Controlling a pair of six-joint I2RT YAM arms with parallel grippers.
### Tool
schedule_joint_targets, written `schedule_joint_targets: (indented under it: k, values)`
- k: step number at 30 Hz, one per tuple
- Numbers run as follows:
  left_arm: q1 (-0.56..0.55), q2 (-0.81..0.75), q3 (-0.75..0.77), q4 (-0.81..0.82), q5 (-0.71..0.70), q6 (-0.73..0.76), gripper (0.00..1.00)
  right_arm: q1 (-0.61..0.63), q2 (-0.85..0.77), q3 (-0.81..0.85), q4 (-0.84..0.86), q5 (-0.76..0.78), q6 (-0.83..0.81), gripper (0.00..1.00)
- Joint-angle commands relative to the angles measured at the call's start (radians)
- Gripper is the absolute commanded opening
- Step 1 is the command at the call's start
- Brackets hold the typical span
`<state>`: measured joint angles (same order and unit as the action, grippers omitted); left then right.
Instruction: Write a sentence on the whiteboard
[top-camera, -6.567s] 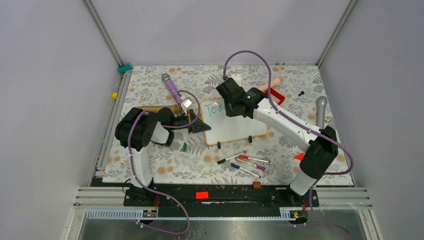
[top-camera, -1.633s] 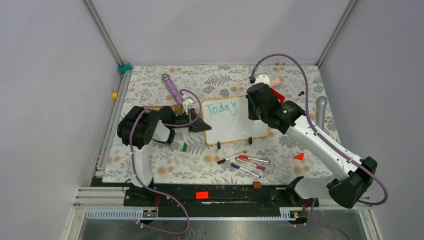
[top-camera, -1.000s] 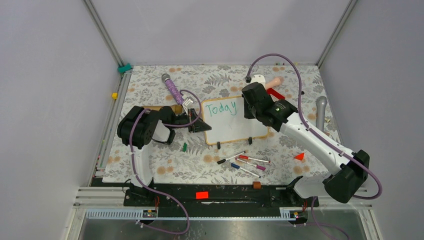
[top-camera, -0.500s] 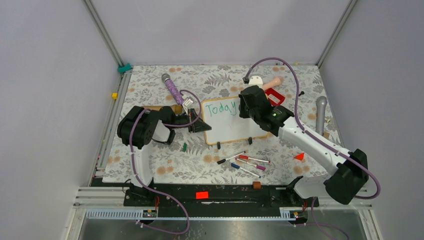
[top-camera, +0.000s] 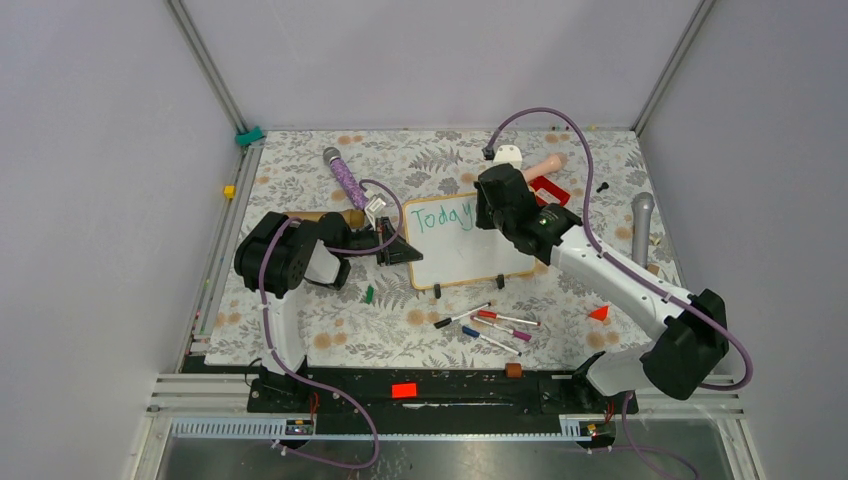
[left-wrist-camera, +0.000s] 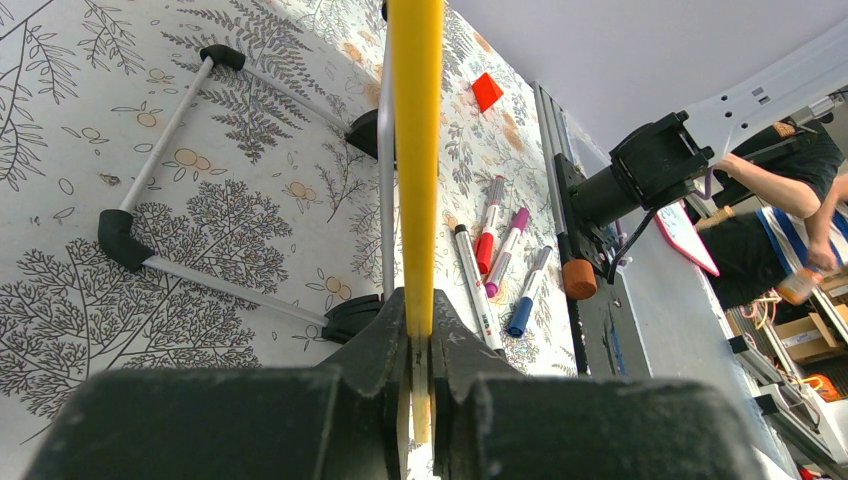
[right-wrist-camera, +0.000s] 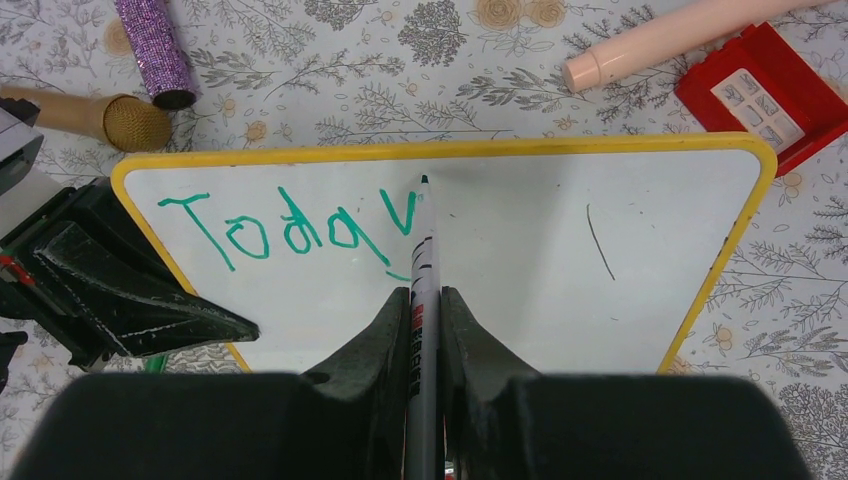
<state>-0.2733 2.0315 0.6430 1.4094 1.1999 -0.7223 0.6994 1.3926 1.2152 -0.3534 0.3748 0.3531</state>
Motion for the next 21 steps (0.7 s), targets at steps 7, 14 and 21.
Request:
schedule_joint_targets:
  k: [7,14,21]
  values:
    - [-0.007,-0.025,-0.019,0.070,0.069,0.029,0.00,-0.033,0.033,0.054,0.014,0.022,-0.006,0.00]
    - [-0.007,-0.022,-0.018,0.070,0.067,0.030,0.00,-0.046,0.043,0.064,-0.022,0.016,-0.001,0.00]
    - [-0.009,-0.023,-0.017,0.071,0.068,0.029,0.00,-0.047,0.024,0.052,-0.051,-0.001,0.021,0.00]
